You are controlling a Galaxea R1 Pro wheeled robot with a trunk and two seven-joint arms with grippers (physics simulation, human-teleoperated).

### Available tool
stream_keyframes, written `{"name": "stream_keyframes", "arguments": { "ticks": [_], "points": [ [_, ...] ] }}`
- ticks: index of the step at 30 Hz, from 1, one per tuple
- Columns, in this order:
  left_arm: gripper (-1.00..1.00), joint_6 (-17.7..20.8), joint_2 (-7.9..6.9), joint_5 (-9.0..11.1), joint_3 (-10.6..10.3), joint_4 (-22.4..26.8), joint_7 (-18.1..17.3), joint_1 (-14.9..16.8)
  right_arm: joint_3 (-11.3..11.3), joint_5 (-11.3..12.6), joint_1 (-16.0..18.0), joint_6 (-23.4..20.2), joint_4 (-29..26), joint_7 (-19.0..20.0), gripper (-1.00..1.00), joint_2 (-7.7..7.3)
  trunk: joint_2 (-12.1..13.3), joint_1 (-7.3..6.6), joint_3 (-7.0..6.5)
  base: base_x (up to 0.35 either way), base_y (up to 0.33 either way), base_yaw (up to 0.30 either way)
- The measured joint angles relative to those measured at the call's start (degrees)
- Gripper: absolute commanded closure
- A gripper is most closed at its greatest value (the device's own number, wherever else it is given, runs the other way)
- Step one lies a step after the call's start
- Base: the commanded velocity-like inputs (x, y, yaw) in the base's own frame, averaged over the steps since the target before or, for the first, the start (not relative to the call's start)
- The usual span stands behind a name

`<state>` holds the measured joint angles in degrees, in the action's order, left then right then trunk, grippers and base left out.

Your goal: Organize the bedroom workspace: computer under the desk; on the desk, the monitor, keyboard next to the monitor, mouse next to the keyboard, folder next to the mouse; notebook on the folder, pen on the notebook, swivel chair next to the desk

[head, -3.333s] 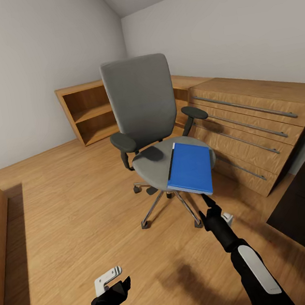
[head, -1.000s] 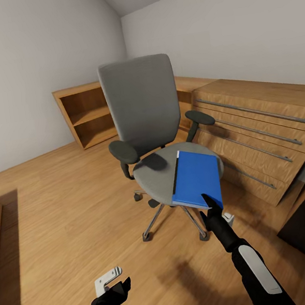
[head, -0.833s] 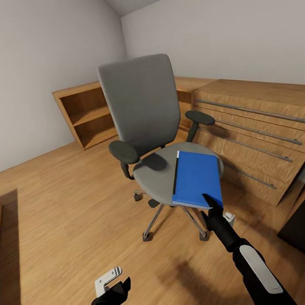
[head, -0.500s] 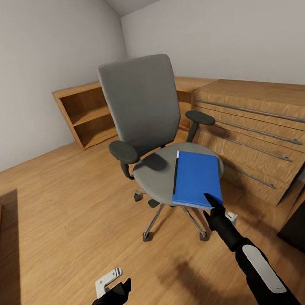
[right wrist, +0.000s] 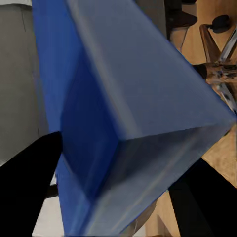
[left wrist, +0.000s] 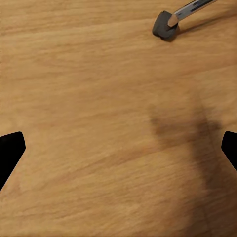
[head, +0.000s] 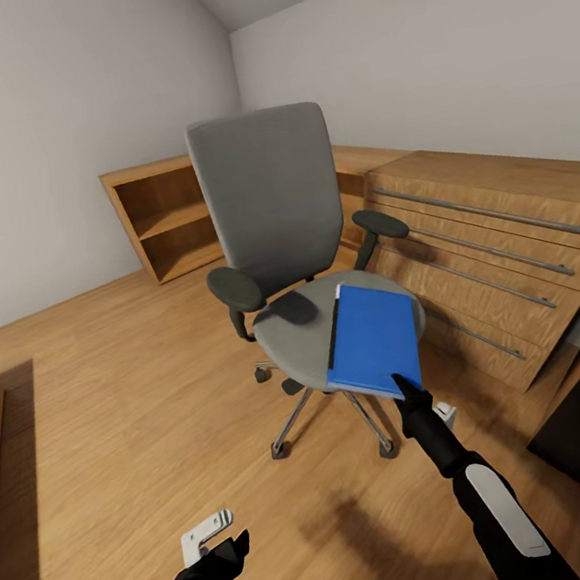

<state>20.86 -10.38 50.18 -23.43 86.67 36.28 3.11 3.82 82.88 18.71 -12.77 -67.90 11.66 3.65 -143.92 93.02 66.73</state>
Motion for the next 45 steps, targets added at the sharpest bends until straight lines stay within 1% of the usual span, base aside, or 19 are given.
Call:
{"name": "stream_keyframes", "arguments": {
  "ticks": [9, 16, 23, 32, 35, 37, 41, 45],
  "points": [
    [-1.00, 0.1, 0.05, 0.0, -0.1, 0.0, -0.1, 0.0, -0.1, -0.8, 0.0, 0.1, 0.0, -0.1, 1.00, -0.03, 0.0, 0.00, 0.00, 0.000, 0.000, 0.000],
    [-1.00, 0.0, 0.07, 0.0, -0.1, 0.0, 0.1, 0.0, -0.1, -0.9, 0.0, 0.1, -0.3, -0.3, 1.00, -0.30, 0.1, -0.18, -1.54, 0.000, 0.000, 0.000],
    [-1.00, 0.0, 0.07, 0.0, -0.1, 0.0, 0.2, 0.0, -0.2, -0.9, 0.0, 0.0, -5.8, -3.9, 1.00, -0.46, 0.2, -0.36, -3.09, 0.000, 0.000, 0.000],
    [-1.00, 0.0, 0.13, 0.0, -0.1, 0.0, 0.3, 0.0, -0.2, -0.9, 0.0, -0.1, -6.7, -4.5, 1.00, -0.47, 0.3, -0.59, -5.09, 0.000, 0.000, 0.000],
    [-1.00, 0.0, 0.12, 0.0, -0.1, 0.0, 0.3, 0.0, -0.2, -0.8, 0.0, -0.2, -7.7, -5.3, 1.00, -0.48, 0.3, -0.67, -5.76, 0.000, 0.000, 0.000],
    [-1.00, 0.0, 0.12, 0.0, -0.1, 0.0, 0.3, 0.0, -0.2, -0.8, 0.0, -0.3, -8.8, -5.5, 1.00, -0.80, 0.4, -0.72, -6.20, 0.000, 0.000, 0.000],
    [-1.00, 0.0, 0.15, 0.0, -0.1, -0.1, 0.3, 0.0, -0.3, -0.7, -0.3, -0.6, -11.8, -5.7, 1.00, -2.04, 0.4, -0.83, -7.09, 0.000, 0.000, 0.000],
    [-1.00, 0.0, 0.15, 0.0, -0.2, -0.4, 0.3, 0.0, -0.3, -0.6, -2.8, -0.7, -16.9, -5.9, 1.00, -2.43, 0.5, -0.93, -7.97, 0.000, 0.000, 0.000]
  ]
}}
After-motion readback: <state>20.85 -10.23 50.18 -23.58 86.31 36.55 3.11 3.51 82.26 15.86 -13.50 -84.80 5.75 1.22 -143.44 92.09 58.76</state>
